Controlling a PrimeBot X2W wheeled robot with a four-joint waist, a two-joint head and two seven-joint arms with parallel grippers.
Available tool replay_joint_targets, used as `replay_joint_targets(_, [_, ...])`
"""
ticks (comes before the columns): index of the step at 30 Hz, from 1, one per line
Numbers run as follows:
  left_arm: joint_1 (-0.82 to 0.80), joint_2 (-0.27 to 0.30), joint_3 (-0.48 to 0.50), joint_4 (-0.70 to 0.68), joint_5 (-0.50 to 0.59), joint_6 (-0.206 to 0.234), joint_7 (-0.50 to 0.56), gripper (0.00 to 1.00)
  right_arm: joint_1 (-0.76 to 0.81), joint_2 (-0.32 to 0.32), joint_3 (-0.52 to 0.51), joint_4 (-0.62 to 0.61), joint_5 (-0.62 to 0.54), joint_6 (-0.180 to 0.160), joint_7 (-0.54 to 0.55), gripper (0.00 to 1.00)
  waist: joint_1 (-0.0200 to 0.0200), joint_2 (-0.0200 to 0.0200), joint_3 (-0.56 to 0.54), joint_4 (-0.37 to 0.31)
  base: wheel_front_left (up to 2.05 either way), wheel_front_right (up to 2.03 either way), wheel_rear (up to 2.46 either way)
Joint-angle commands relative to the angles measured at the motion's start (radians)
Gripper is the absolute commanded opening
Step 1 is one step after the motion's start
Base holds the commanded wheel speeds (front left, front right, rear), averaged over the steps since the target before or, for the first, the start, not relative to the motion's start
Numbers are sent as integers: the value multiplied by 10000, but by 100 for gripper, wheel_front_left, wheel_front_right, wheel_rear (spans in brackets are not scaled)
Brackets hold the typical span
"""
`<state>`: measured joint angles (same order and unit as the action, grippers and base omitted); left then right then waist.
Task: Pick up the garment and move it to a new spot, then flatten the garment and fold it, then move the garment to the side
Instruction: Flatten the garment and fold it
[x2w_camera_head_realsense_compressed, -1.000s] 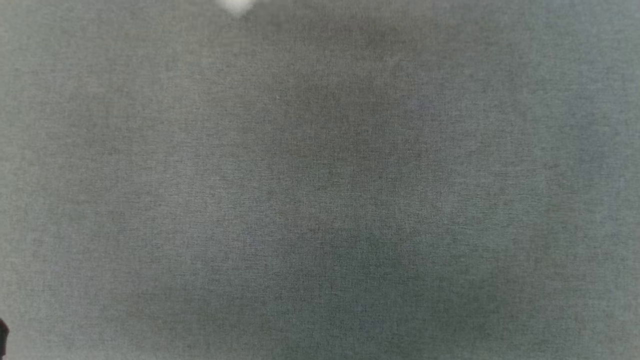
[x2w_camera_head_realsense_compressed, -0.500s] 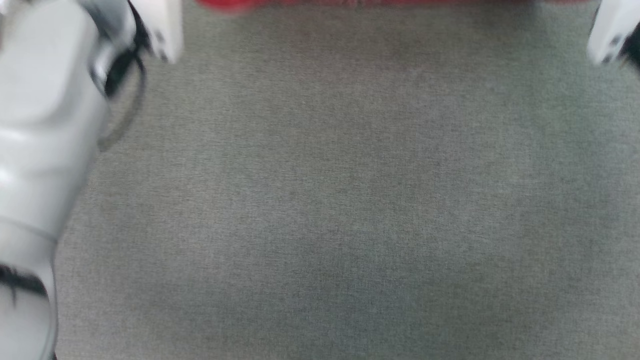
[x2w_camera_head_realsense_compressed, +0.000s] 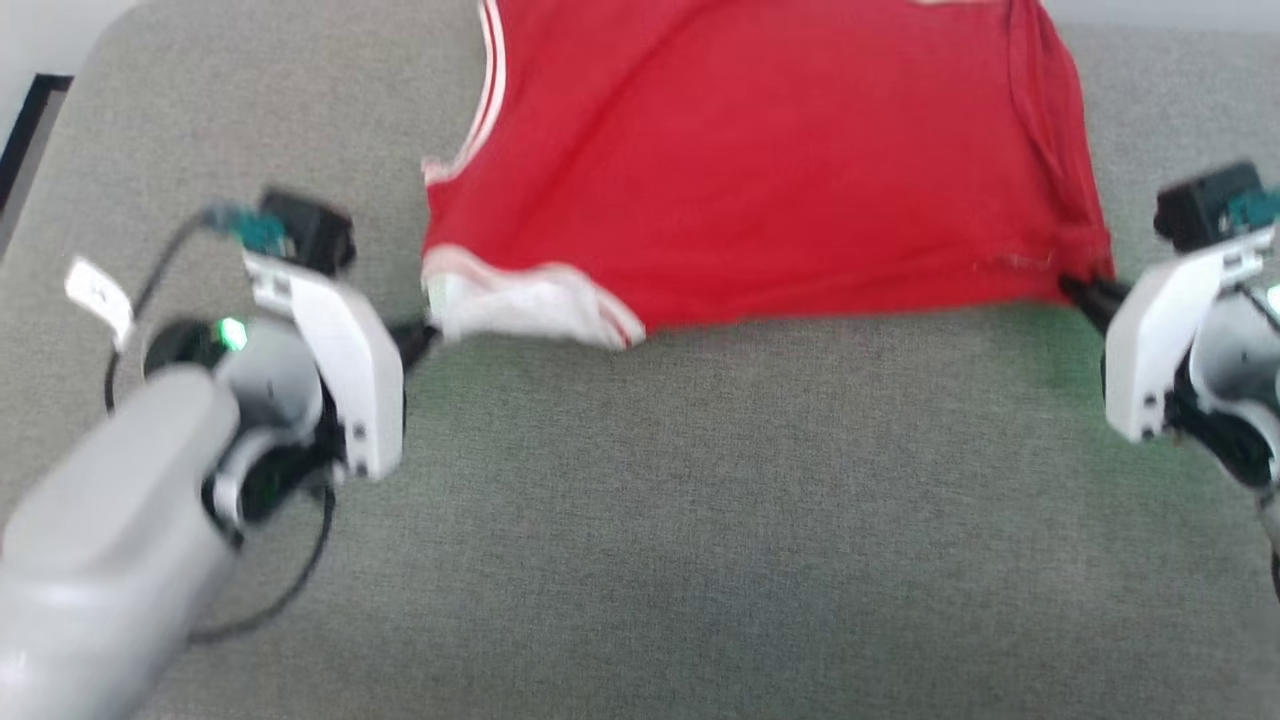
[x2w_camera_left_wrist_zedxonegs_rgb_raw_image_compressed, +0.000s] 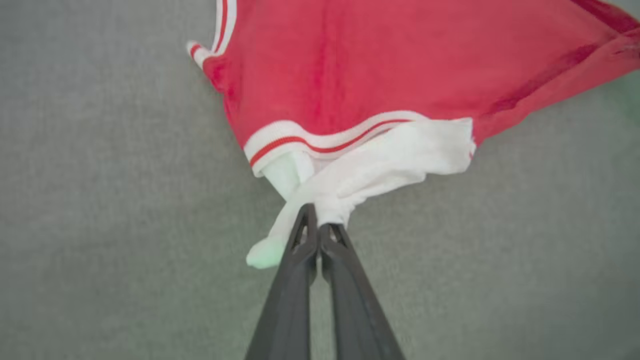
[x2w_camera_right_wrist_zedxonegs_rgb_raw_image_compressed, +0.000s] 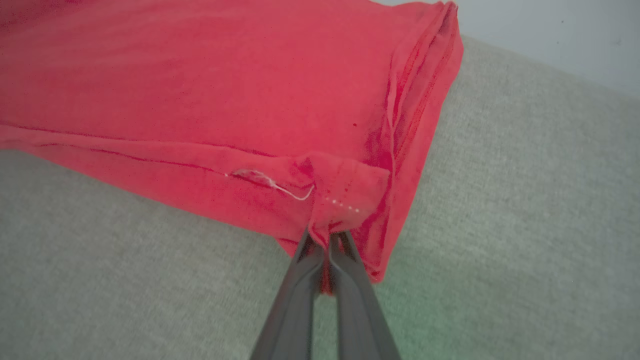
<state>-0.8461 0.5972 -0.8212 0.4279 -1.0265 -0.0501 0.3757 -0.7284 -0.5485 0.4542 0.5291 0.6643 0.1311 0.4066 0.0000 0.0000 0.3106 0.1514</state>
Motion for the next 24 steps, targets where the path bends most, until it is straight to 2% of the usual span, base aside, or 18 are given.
replay_joint_targets(1, [652, 317, -79, -756, -149, 345, 237, 0, 595, -226, -94, -531, -17, -7, 181, 0, 0, 0, -130, 3, 0, 0, 0])
replay_joint_targets(3, [1362, 683, -114, -1672, -326, 846, 441, 0, 1331, -300, -269, -1179, 233, -7, 519, 0, 0, 0, -215, 0, 0, 0, 0])
replay_joint_targets(4, [2090, 978, -74, -2626, -588, 1413, 555, 0, 2005, -517, -443, -1915, 308, -6, 905, 0, 0, 0, -263, 1, 0, 0, 0])
replay_joint_targets(11, [4190, 2001, -246, -5211, -1068, 3068, 907, 0, 4629, -1294, -1342, -4386, 705, -6, 2678, 0, 0, 0, -260, 53, 0, 0, 0])
replay_joint_targets(17, [5354, 2580, -276, -6405, -1406, 3948, 974, 0, 6807, -1777, -2441, -6315, 1184, -6, 4153, 0, 0, 0, -147, 69, 0, 0, 0])
replay_joint_targets(21, [5789, 2942, -302, -6862, -1602, 4371, 1151, 0, 7920, -1690, -3186, -7249, 1454, -6, 4785, 0, 0, 0, -77, 63, 0, 0, 0])
replay_joint_targets(24, [5725, 3073, -175, -7114, -1591, 4473, 1126, 0, 8165, -1501, -3613, -7601, 1380, -6, 4830, 0, 0, 0, -22, 59, 0, 0, 0])
